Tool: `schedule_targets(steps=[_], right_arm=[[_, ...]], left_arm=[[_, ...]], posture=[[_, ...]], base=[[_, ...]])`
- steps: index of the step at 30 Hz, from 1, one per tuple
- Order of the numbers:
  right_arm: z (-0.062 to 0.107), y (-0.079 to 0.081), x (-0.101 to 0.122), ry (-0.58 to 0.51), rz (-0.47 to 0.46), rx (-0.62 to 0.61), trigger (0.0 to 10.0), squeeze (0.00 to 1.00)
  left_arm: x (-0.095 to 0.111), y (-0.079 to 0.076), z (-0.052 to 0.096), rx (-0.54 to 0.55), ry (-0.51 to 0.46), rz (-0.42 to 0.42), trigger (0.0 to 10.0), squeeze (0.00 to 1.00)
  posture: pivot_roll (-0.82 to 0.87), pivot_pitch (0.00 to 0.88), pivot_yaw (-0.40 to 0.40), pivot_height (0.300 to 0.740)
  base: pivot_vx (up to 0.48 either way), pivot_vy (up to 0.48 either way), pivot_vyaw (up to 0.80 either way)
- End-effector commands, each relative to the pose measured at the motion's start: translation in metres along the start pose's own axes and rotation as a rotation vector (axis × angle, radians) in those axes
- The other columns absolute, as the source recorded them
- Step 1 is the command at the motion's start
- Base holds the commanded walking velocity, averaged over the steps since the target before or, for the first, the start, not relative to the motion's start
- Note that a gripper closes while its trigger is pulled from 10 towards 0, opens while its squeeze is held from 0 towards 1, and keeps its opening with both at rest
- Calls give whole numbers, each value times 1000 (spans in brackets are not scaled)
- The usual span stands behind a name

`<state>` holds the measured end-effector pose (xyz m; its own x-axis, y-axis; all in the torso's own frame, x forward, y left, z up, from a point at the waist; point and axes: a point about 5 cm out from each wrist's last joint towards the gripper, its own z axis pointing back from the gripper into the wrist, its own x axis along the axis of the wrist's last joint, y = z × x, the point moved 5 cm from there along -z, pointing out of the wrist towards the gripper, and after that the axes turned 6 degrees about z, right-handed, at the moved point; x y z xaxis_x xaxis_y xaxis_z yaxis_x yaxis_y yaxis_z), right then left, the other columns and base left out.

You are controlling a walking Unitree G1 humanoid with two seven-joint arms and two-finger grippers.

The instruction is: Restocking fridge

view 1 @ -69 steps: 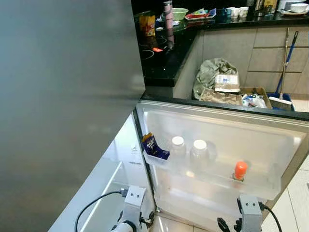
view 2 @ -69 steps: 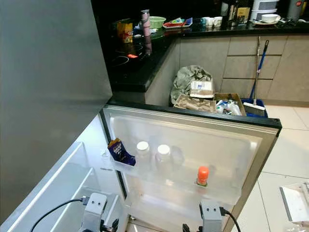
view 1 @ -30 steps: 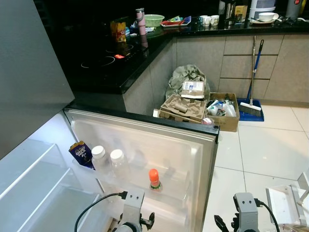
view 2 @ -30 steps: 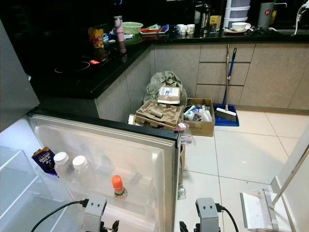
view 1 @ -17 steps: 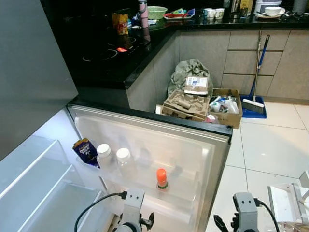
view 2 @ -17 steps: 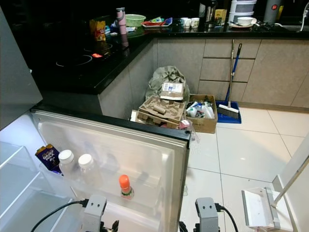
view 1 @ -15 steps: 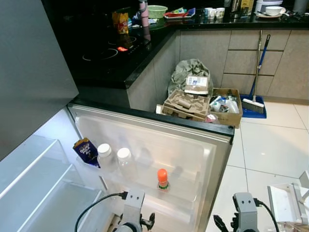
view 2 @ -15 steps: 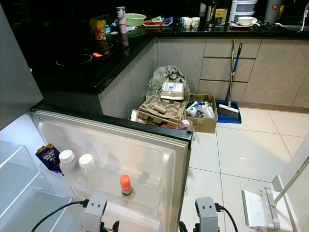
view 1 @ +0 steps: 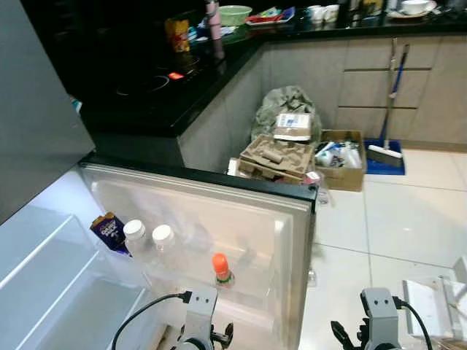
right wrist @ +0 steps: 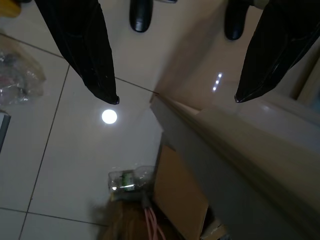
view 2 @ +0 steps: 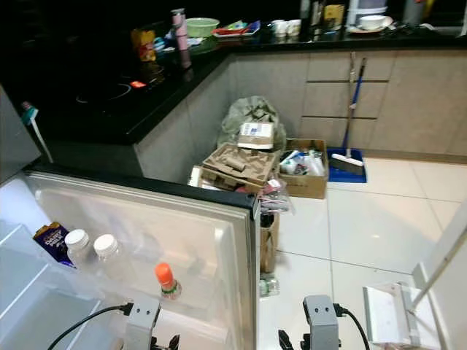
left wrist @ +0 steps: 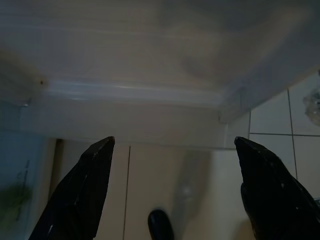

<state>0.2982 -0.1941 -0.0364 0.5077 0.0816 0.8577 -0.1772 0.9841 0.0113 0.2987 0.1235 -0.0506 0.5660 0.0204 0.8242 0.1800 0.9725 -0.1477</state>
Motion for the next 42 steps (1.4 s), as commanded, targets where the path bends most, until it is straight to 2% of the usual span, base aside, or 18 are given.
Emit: schedule_targets(steps=[1, 7, 14, 15, 17, 18, 19, 21, 22, 23, 25, 27, 29, 30, 32, 34, 42], right_arm=[[0, 7, -6, 19, -6, 21, 10000, 0], [0, 5, -6, 21, -3, 20, 10000, 0], [5, 5, -19, 72, 20, 54, 10000, 0], [7, 9, -26, 99, 31, 90, 10000, 0], [23, 19, -53, 213, 37, 227, 10000, 0], [23, 19, -53, 213, 37, 227, 10000, 0], [30, 17, -66, 271, 48, 250, 10000, 0], [42, -1, -89, 374, 96, 195, 10000, 0], [42, -1, -89, 374, 96, 195, 10000, 0], [44, -14, -96, 397, 114, 123, 10000, 0], [44, -32, -94, 367, 79, -14, 10000, 0], [42, -36, -91, 345, 54, -54, 10000, 0], [37, -39, -77, 269, 8, -100, 10000, 0], [37, -39, -77, 269, 8, -100, 10000, 0], [28, -33, -61, 187, -22, -115, 10000, 0], [23, -26, -54, 159, -23, -115, 10000, 0], [16, -15, -50, 138, -28, -116, 10000, 0]], left_arm=[[-6, 3, 2, 8, 13, 14, 10000, 0], [-6, 4, 3, 14, 9, 12, 10000, 0], [-5, 11, 6, 45, -15, 12, 10000, 0], [-3, 13, 7, 61, -28, 12, 10000, 0], [-6, 28, 11, 128, -34, 21, 10000, 0], [-6, 28, 11, 128, -34, 21, 10000, 0], [-10, 35, 13, 156, -24, 16, 10000, 0], [-23, 46, 19, 193, 16, 18, 10000, 0], [-23, 46, 19, 193, 16, 18, 10000, 0], [-34, 50, 23, 200, 43, 50, 10000, 0], [-48, 53, 28, 208, 85, 96, 10000, 0], [-51, 54, 29, 209, 93, 100, 10000, 0], [-50, 52, 29, 202, 94, 102, 10000, 0], [-50, 52, 29, 202, 94, 102, 10000, 0], [-48, 47, 26, 179, 94, 106, 10000, 0], [-47, 44, 25, 169, 94, 110, 10000, 0], [-44, 43, 24, 152, 86, 114, 10000, 0]], posture=[[-110, 108, 67, 740], [-110, 105, 66, 740], [-109, 104, 68, 740], [-109, 104, 68, 740], [-109, 105, 72, 740], [-109, 105, 72, 740], [-108, 106, 73, 740], [-107, 106, 77, 740], [-107, 106, 77, 740], [-108, 107, 79, 740], [-110, 109, 82, 740], [-110, 109, 82, 740], [-102, 108, 81, 740], [-102, 108, 81, 740], [-100, 108, 81, 740], [-100, 108, 81, 740], [-89, 108, 82, 740]], base=[[0, 0, 0], [0, 0, 0], [0, 0, 0], [0, 0, 0], [0, 0, 0], [0, 0, 0], [0, 0, 0], [0, 0, 0], [0, 0, 0], [0, 0, 0], [0, 0, 0], [0, 0, 0], [0, 0, 0], [0, 0, 0], [0, 0, 0], [0, 0, 0], [0, 0, 0]])
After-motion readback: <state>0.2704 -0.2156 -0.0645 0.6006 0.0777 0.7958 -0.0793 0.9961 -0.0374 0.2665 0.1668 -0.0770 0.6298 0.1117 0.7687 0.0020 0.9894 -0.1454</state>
